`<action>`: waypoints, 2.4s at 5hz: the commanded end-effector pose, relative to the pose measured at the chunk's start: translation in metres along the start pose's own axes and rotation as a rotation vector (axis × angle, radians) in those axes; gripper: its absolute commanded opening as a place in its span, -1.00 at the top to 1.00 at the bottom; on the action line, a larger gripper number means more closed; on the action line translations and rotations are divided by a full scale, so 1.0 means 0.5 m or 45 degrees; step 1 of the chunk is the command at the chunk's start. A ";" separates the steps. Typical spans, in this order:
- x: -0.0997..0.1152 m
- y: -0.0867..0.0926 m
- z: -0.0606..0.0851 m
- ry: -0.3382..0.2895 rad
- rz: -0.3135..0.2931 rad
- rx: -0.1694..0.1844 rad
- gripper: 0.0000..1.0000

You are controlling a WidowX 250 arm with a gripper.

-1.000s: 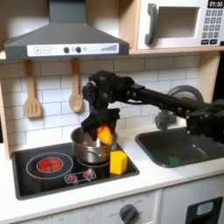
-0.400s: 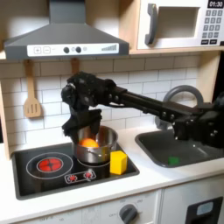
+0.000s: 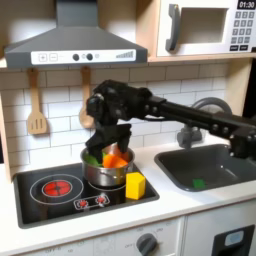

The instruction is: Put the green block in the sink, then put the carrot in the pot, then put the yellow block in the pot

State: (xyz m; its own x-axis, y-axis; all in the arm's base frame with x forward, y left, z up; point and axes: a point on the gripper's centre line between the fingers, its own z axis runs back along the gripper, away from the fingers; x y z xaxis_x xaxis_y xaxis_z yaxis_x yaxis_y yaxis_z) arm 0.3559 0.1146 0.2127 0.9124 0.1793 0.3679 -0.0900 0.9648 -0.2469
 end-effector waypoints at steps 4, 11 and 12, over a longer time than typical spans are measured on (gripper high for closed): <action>-0.129 -0.046 0.004 0.085 -0.006 0.070 -1.00; -0.147 -0.023 -0.125 0.359 0.035 0.314 -1.00; -0.140 -0.028 -0.121 0.336 -0.001 0.317 -1.00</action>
State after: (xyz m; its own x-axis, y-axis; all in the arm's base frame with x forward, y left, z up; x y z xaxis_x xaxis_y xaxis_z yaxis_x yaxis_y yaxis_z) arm 0.3174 0.0749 0.1367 0.9828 0.1451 0.1143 -0.1455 0.9894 -0.0052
